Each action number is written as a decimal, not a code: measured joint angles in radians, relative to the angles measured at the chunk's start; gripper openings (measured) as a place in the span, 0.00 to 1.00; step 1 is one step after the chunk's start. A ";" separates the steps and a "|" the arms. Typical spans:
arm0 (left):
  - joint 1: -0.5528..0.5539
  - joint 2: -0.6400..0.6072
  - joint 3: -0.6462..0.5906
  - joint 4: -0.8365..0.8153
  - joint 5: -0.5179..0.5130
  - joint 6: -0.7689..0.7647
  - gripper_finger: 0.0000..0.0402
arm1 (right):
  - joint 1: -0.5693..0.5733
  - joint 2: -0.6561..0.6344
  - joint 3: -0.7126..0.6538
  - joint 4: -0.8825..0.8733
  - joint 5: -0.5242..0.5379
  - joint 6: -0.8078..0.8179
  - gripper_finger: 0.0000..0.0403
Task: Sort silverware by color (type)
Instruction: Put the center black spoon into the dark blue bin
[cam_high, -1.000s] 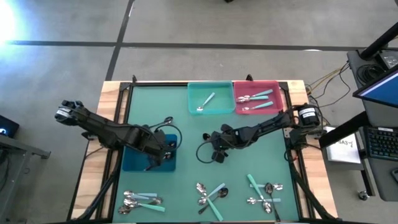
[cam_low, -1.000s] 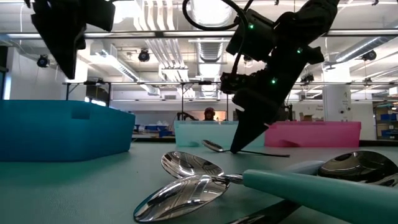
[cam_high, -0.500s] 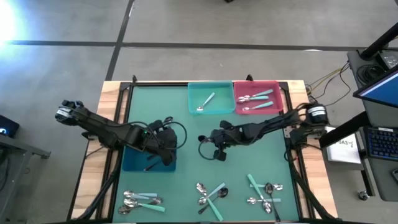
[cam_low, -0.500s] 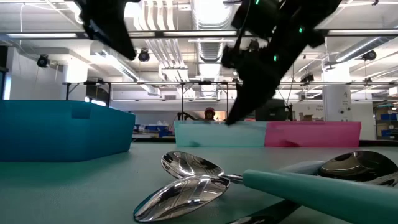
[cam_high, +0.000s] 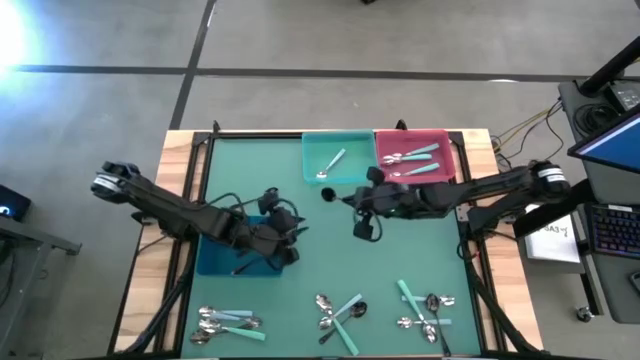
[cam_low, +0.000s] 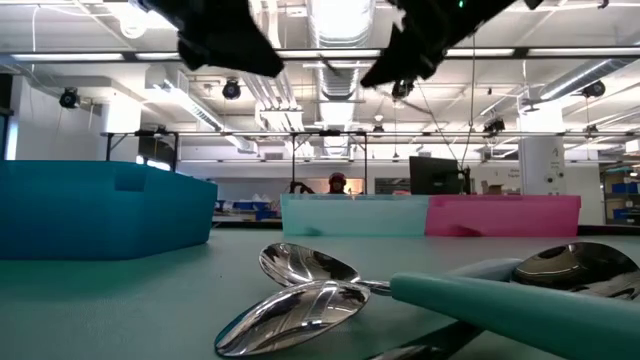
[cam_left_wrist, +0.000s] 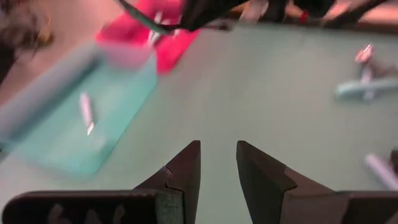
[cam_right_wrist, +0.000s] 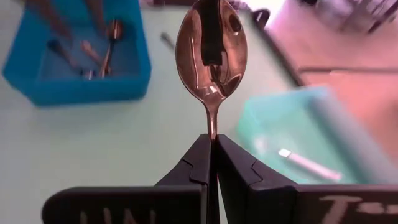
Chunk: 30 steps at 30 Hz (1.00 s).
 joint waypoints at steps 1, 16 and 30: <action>0.000 0.010 -0.023 0.095 -0.011 0.038 0.22 | 0.000 -0.011 0.000 0.013 0.001 -0.011 0.02; 0.015 0.217 -0.202 1.009 -0.175 0.333 0.22 | 0.008 0.037 -0.003 0.330 -0.191 -0.101 0.02; 0.018 0.380 -0.051 1.151 -0.241 0.472 0.22 | 0.010 0.109 0.000 0.460 -0.243 -0.149 0.02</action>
